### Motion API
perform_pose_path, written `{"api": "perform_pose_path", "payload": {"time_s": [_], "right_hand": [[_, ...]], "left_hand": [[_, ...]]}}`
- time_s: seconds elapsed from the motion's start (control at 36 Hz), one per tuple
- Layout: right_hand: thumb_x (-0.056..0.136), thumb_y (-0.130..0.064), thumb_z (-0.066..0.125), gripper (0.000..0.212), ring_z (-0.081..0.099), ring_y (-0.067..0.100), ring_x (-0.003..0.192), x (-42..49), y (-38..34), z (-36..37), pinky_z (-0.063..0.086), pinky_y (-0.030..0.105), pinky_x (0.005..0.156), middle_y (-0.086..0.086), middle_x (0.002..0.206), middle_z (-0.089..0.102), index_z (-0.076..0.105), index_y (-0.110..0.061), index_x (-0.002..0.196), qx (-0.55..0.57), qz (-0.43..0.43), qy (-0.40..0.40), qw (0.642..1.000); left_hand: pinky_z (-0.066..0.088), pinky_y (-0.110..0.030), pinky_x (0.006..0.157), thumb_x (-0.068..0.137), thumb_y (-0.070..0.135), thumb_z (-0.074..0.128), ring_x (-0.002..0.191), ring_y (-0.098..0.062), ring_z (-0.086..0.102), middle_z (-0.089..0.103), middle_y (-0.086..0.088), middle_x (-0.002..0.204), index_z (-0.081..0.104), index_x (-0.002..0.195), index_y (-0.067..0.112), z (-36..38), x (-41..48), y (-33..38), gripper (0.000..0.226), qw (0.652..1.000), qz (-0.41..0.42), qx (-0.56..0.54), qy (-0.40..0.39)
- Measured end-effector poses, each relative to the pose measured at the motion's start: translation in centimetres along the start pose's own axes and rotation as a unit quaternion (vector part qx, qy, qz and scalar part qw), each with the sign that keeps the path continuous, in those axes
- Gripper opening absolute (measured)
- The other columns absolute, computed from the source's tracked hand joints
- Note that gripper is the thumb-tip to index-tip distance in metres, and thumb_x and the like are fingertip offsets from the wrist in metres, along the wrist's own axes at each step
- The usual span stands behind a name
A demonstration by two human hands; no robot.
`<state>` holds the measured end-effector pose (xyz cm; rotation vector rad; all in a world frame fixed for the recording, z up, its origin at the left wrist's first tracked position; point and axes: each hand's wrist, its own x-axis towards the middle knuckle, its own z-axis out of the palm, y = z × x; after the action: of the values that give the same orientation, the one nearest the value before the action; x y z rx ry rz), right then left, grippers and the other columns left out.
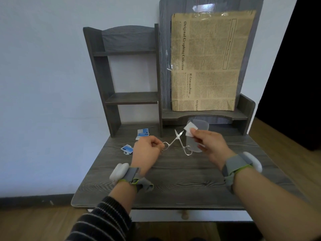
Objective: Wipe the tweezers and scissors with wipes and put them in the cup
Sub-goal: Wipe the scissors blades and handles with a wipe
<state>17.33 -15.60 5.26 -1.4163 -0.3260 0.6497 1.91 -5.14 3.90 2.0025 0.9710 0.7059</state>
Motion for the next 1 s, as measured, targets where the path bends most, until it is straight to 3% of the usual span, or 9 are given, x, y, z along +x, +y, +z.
{"api": "perform_pose_path", "payload": {"time_s": [0.19,0.31,0.42,0.58,0.69,0.78,0.92,1.0], "right_hand": [[0.077,-0.015,0.072,0.016,0.055,0.009,0.061,-0.6,1.0,1.3,0.045,0.017,0.059,0.006,0.075,0.066,0.07,0.001,0.083,-0.021,0.001,-0.078,0.997],[0.079,-0.014,0.07,0.02,0.053,0.009,0.065,-0.6,1.0,1.7,0.041,0.017,0.063,0.004,0.074,0.066,0.069,0.003,0.089,-0.035,0.003,-0.092,0.995],[0.077,-0.015,0.072,0.01,0.052,0.013,0.071,-0.5,0.7,1.6,0.039,0.023,0.066,0.007,0.078,0.064,0.069,-0.005,0.076,-0.027,0.009,-0.079,0.997],[0.079,-0.016,0.071,0.012,0.05,0.017,0.08,-0.1,0.4,0.9,0.04,0.031,0.078,0.009,0.084,0.058,0.065,-0.012,0.069,-0.046,-0.008,-0.036,0.998],[0.084,-0.016,0.065,0.014,0.051,0.01,0.069,-0.1,0.6,0.9,0.039,0.023,0.067,0.006,0.077,0.061,0.065,-0.011,0.071,-0.092,-0.021,-0.069,0.993],[0.087,-0.017,0.062,0.015,0.054,0.008,0.069,-0.2,0.5,0.7,0.042,0.021,0.069,0.001,0.074,0.062,0.065,-0.01,0.074,-0.141,-0.033,-0.097,0.985],[0.084,-0.02,0.066,0.019,0.056,0.008,0.072,0.1,0.4,0.4,0.045,0.02,0.07,-0.002,0.075,0.064,0.071,-0.004,0.092,-0.215,-0.06,-0.101,0.97],[0.081,-0.019,0.07,0.02,0.052,0.006,0.063,0.2,0.5,0.7,0.045,0.021,0.069,0.0,0.069,0.065,0.073,-0.001,0.088,-0.206,-0.072,-0.089,0.972]], "left_hand": [[0.052,-0.025,0.073,0.086,0.02,0.064,0.067,-0.007,0.062,0.066,0.005,0.066,0.064,0.076,0.022,0.2,-0.2,0.8,0.01,1.0,0.004,-0.014,-0.004],[0.051,-0.024,0.073,0.086,0.02,0.064,0.067,-0.007,0.061,0.065,0.006,0.066,0.063,0.074,0.024,0.3,-0.2,1.0,0.012,1.0,0.009,0.003,-0.009],[0.051,-0.025,0.076,0.085,0.02,0.065,0.067,-0.006,0.06,0.064,0.008,0.064,0.062,0.072,0.025,0.2,-0.1,0.7,0.014,0.999,0.013,0.028,-0.014],[0.05,-0.024,0.071,0.085,0.02,0.065,0.065,-0.006,0.059,0.065,0.006,0.065,0.066,0.079,0.02,0.0,-0.1,0.1,0.007,1.0,0.006,0.014,-0.007],[0.051,-0.024,0.07,0.085,0.018,0.064,0.069,-0.012,0.064,0.067,0.002,0.067,0.064,0.072,0.023,0.1,0.0,0.0,0.013,1.0,0.007,-0.003,0.019],[0.044,-0.016,0.063,0.086,0.018,0.063,0.065,-0.007,0.06,0.064,0.005,0.064,0.063,0.073,0.024,0.0,0.2,0.0,0.014,0.999,0.009,0.008,0.037],[0.045,-0.024,0.069,0.085,0.02,0.063,0.069,-0.011,0.059,0.064,0.003,0.069,0.068,0.08,0.015,-0.2,0.3,0.0,0.009,0.995,0.017,0.034,0.089],[0.043,-0.026,0.071,0.084,0.022,0.063,0.072,-0.01,0.056,0.06,0.007,0.071,0.068,0.08,0.016,0.1,0.0,0.3,0.009,0.989,0.049,0.063,0.121]]}}
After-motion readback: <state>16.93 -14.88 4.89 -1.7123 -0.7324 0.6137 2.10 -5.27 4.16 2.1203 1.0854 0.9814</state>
